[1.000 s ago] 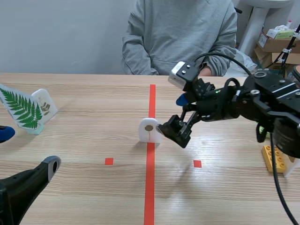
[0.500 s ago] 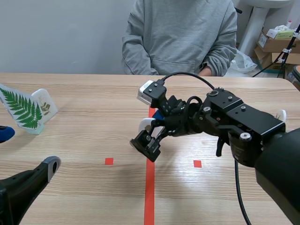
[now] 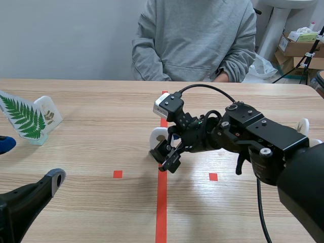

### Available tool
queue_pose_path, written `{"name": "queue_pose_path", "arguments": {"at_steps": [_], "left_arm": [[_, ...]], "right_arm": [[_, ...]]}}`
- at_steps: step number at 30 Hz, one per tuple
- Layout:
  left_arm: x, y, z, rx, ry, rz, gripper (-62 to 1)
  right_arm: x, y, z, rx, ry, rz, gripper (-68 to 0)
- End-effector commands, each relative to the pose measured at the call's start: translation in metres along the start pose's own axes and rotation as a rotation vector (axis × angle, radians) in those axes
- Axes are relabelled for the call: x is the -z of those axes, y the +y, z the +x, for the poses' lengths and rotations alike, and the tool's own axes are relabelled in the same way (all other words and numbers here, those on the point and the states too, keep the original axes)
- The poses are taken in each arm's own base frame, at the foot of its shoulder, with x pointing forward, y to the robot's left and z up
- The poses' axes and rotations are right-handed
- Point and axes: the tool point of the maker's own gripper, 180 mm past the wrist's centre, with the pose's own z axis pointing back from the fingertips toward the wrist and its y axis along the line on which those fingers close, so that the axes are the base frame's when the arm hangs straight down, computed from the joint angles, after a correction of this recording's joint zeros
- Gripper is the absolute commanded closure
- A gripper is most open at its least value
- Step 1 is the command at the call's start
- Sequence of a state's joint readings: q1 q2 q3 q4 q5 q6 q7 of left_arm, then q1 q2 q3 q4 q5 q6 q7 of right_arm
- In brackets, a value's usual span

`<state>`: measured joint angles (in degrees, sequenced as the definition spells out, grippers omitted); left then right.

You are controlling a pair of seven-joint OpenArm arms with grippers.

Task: Do the leaf sorting experiment

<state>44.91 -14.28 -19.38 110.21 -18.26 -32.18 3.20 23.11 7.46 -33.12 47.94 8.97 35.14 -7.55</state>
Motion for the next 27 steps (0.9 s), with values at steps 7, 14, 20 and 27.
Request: {"name": "queue_pose_path", "arguments": {"at_steps": [7, 14, 20, 27], "left_arm": [[0.001, -0.002, 0.004, -0.011, -0.022, -0.003, -62.3], [0.001, -0.002, 0.004, -0.011, -0.022, -0.003, -62.3], [0.001, -0.002, 0.004, -0.011, -0.022, -0.003, -62.3], [0.000, -0.002, 0.004, -0.011, -0.020, -0.004, -62.3]], "right_arm": [[-0.003, -0.010, 0.022, -0.022, -0.068, -0.026, -26.7], [-0.003, -0.010, 0.022, -0.022, -0.070, -0.028, -11.2], [-0.003, -0.011, 0.023, -0.022, -0.077, -0.028, -2.0], [-0.019, -0.024, 0.025, 0.037, -0.119, -0.059, -2.0]]}}
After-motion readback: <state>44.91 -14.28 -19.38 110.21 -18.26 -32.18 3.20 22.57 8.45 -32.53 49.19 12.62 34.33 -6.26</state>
